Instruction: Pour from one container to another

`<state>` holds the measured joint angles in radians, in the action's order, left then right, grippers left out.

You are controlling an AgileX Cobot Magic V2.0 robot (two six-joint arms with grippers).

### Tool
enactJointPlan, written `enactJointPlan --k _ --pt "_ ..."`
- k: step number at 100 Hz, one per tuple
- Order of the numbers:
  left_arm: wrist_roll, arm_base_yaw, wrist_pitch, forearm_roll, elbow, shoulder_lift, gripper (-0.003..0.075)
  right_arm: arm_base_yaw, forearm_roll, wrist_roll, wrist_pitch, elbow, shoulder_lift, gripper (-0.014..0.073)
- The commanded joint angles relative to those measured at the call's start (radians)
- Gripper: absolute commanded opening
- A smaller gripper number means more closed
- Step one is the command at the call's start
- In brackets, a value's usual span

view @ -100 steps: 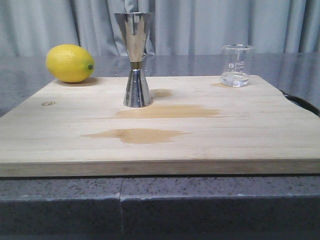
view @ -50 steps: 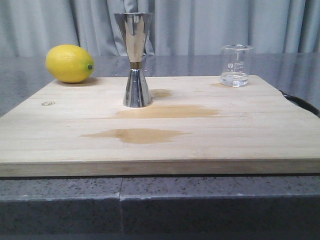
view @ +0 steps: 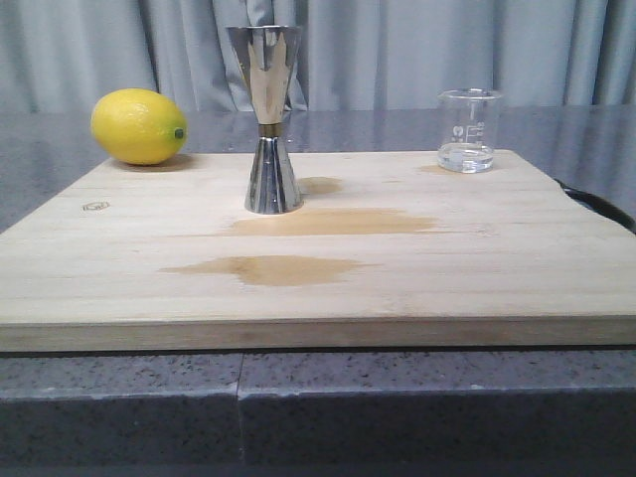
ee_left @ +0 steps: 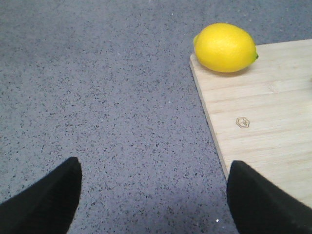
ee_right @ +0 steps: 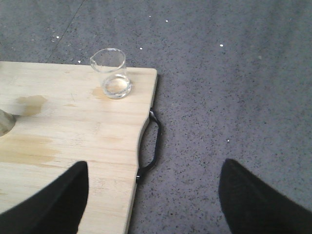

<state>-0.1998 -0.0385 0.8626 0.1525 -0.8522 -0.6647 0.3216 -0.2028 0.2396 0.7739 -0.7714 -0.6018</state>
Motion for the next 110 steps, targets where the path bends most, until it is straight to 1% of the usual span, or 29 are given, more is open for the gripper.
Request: enactJointPlan --k 1,8,12,13,18,27,33,42,49,59,98,110 --pt "0.012 0.003 -0.098 0.023 -0.021 0.000 0.0524 -0.003 -0.029 0.004 -0.082 -0.023 -0.004 0.0439" --pt "0.012 0.003 -0.109 0.035 -0.021 0.000 0.0459 -0.003 -0.037 0.004 -0.082 -0.023 -0.004 0.0351" --pt "0.012 0.003 -0.113 0.039 -0.021 0.000 0.0396 -0.003 -0.040 0.004 -0.082 -0.023 -0.004 0.0286" --pt "0.012 0.003 -0.113 0.039 -0.021 0.000 0.0396 -0.003 -0.042 0.004 -0.082 -0.023 -0.004 0.0274" --pt "0.012 0.003 -0.115 0.039 -0.020 -0.002 0.0323 -0.003 -0.046 0.004 -0.082 -0.023 -0.004 0.0188" --pt "0.012 0.003 -0.118 0.039 -0.021 -0.002 0.0208 -0.003 -0.059 0.004 -0.082 -0.023 -0.004 0.0076" --pt "0.012 0.003 -0.119 0.039 -0.021 -0.002 0.0134 -0.003 -0.064 0.004 -0.082 -0.023 -0.004 0.0020" --pt "0.012 0.003 -0.119 0.039 -0.021 -0.002 0.0044 -0.003 -0.066 0.004 -0.082 -0.023 -0.004 -0.0057" --pt "0.012 0.003 -0.124 0.039 -0.021 -0.002 -0.0021 -0.003 -0.067 0.004 -0.082 -0.023 -0.004 -0.0071" --pt "0.012 0.003 -0.149 0.039 -0.021 -0.002 -0.0019 -0.003 -0.085 0.004 -0.091 -0.023 -0.004 -0.0071" --pt "0.012 0.003 -0.149 0.039 -0.021 -0.002 -0.0019 -0.003 -0.085 0.004 -0.089 -0.023 -0.004 -0.0071" --pt "0.012 -0.019 -0.161 0.041 -0.003 0.018 -0.0019 -0.003 -0.085 0.004 -0.089 -0.023 -0.004 -0.0071"
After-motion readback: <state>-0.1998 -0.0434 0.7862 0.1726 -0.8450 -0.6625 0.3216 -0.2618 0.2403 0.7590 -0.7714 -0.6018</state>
